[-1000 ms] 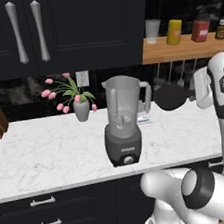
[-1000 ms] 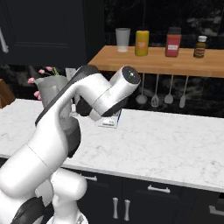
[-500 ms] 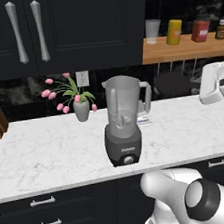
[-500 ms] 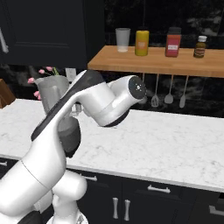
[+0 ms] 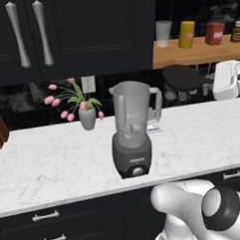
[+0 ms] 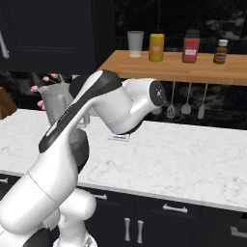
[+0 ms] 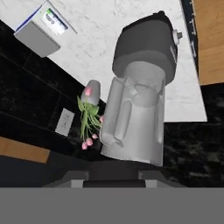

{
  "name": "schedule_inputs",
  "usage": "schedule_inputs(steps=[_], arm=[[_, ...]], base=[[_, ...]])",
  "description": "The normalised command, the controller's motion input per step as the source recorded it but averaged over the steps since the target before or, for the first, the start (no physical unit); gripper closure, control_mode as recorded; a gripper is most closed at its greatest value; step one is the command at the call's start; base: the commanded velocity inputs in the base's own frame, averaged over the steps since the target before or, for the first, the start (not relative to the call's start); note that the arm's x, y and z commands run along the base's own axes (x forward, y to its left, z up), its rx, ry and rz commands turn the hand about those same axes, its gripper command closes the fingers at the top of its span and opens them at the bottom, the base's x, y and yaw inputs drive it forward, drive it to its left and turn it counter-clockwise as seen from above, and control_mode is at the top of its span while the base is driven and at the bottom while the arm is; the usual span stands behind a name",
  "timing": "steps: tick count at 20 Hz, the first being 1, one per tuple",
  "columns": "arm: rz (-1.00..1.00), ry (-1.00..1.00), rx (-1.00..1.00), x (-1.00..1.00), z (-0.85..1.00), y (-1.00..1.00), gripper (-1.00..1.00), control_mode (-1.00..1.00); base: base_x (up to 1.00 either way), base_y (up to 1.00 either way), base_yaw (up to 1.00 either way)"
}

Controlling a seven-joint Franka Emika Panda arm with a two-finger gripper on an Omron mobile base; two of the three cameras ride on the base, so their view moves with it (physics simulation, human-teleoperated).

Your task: Close the lid blender by securely placing the lid on top.

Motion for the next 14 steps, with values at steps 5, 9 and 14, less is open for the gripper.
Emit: schedule_inputs(steps=[5,9,14], arm=[[0.07,0.0,0.01,0.0,0.1,0.55,1.0,-1.0],[0.07,0.0,0.0,0.0,0.03,0.66,1.0,-1.0],[0.02,0.0,0.0,0.01,0.21,0.6,1.0,-1.0]], base=[[0.0,0.0,0.0],[0.0,0.0,0.0],[0.0,0.0,0.0]])
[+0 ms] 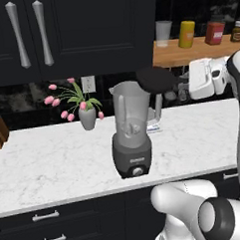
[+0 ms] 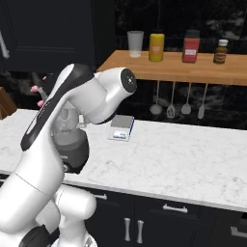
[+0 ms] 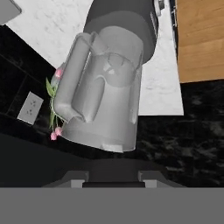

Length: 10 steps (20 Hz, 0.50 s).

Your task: Close the lid blender by securely placing the lid on top.

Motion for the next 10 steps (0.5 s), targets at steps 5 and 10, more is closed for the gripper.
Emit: schedule_inputs(steps=[5,10], arm=[[0.0,0.0,0.0,0.09,0.38,0.45,1.0,-1.0],[0.0,0.0,0.0,0.15,0.26,0.41,1.0,-1.0]], base=[[0.0,0.0,0.0],[0.0,0.0,0.0]])
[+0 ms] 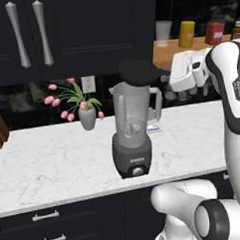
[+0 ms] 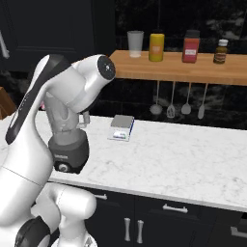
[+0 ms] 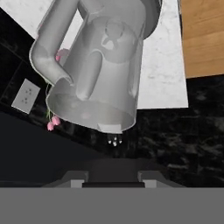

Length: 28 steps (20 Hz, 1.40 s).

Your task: Close the lid blender by securely placing the lid on top.

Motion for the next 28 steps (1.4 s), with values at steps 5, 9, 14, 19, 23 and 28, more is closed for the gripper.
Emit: schedule_inputs(steps=[5,9,14,19,23,28], arm=[[0.0,0.03,0.0,0.29,0.01,0.04,1.0,-1.0],[0.0,0.08,0.0,0.41,-0.02,0.0,1.0,-1.0],[0.01,0.11,0.0,0.46,-0.12,0.0,1.0,-1.0],[0.02,0.08,0.0,0.36,-0.18,0.0,1.0,-1.0],[0.02,0.04,0.0,0.3,-0.2,0.0,1.0,-1.0],[0.01,0.0,0.0,0.23,-0.24,0.0,1.0,-1.0]], base=[[0.0,0.0,0.0],[0.0,0.0,0.0],[0.0,0.0,0.0],[0.0,0.0,0.0],[0.0,0.0,0.0],[0.0,0.0,0.0]])
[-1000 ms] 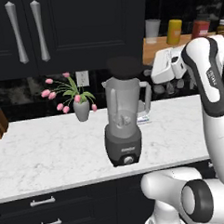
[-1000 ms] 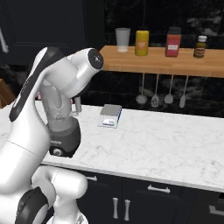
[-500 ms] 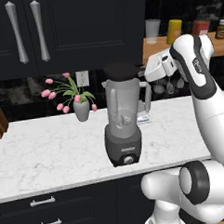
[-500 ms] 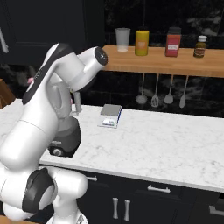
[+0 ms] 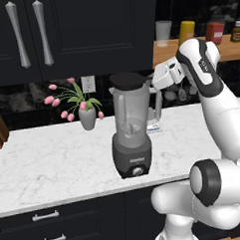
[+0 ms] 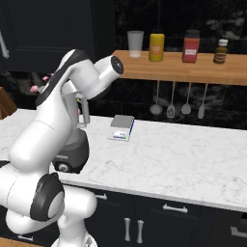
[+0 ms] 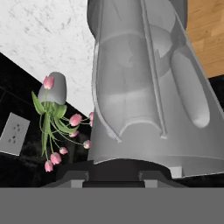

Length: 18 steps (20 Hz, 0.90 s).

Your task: Close the lid blender by securely placing the lid on top.

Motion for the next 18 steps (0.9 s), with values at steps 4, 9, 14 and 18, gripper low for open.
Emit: schedule_inputs(steps=[4,9,14,18], arm=[[0.0,0.0,0.0,0.24,-0.21,0.03,1.0,-1.0],[0.0,0.0,0.0,0.21,-0.16,0.2,1.0,-1.0],[0.0,-0.06,-0.02,-0.01,-0.13,0.34,1.0,-1.0],[0.0,-0.12,-0.02,-0.16,-0.05,0.29,1.0,-1.0]], base=[[0.0,0.0,0.0],[0.0,0.0,0.0],[0.0,0.0,0.0],[0.0,0.0,0.0]])
